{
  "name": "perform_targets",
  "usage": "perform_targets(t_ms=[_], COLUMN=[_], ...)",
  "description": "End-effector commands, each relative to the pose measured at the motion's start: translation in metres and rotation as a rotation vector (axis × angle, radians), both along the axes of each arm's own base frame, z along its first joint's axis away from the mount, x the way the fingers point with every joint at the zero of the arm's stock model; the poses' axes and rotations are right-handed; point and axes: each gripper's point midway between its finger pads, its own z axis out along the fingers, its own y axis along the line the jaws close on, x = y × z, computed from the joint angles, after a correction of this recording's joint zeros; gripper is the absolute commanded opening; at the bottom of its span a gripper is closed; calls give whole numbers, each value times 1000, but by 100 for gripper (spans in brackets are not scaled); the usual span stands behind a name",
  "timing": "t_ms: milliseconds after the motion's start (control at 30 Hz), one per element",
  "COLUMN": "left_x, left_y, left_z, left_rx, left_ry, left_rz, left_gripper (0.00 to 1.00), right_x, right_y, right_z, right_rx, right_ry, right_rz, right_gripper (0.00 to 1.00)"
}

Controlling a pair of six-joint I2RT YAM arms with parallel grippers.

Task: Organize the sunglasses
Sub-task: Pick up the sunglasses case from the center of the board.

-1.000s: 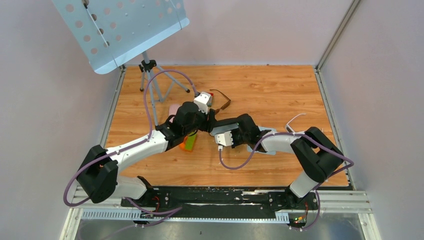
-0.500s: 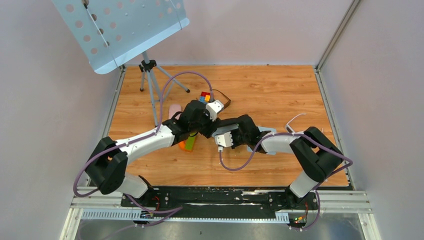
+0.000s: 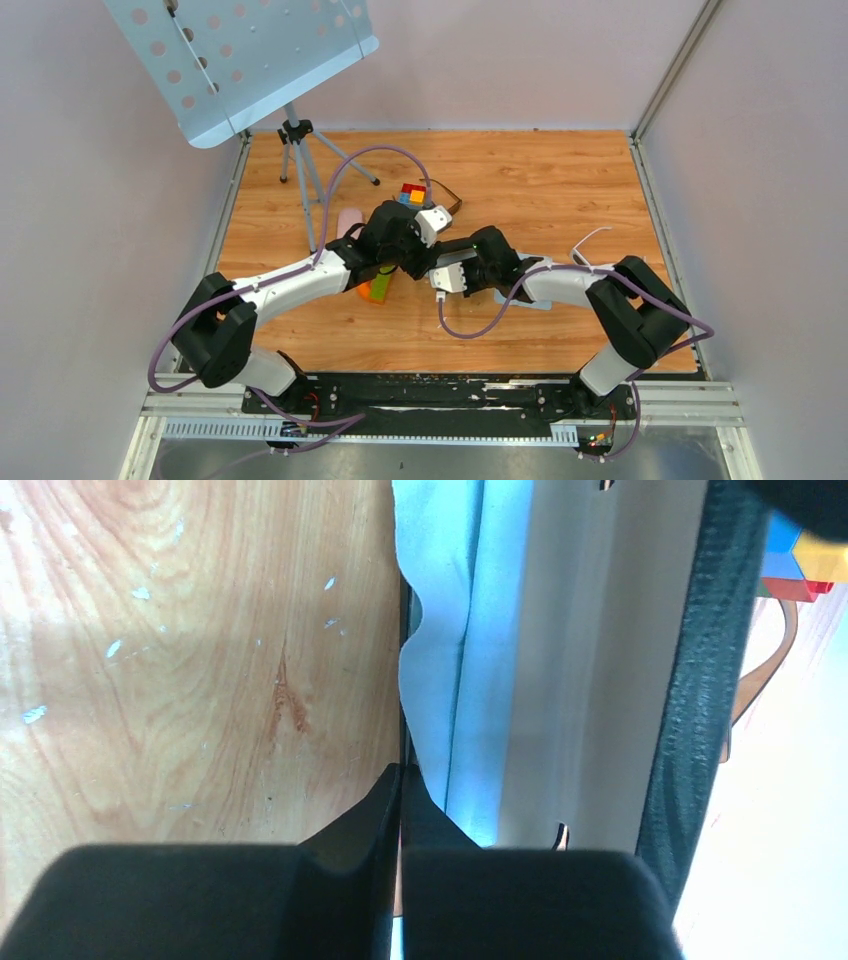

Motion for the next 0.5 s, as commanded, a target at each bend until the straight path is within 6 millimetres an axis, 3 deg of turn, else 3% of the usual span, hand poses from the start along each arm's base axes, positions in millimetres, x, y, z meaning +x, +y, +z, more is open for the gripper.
perform_targets(t_ms=[0,267,467], left_x=[-2,19,27], left_y=[-6,-9,-20], left_z=[7,-22,-35], left_rx=[3,126,135], left_ry=[-16,9,41], left_rz=[-72,-69,-104], left_gripper=[59,59,44], right_x=[-10,-27,-34], right_y=[8,9,8], right_z=[14,13,16], right_rx=[26,11,16], right_ry=[66,152,177], right_rz=[25,78,88], right_gripper=[0,0,0])
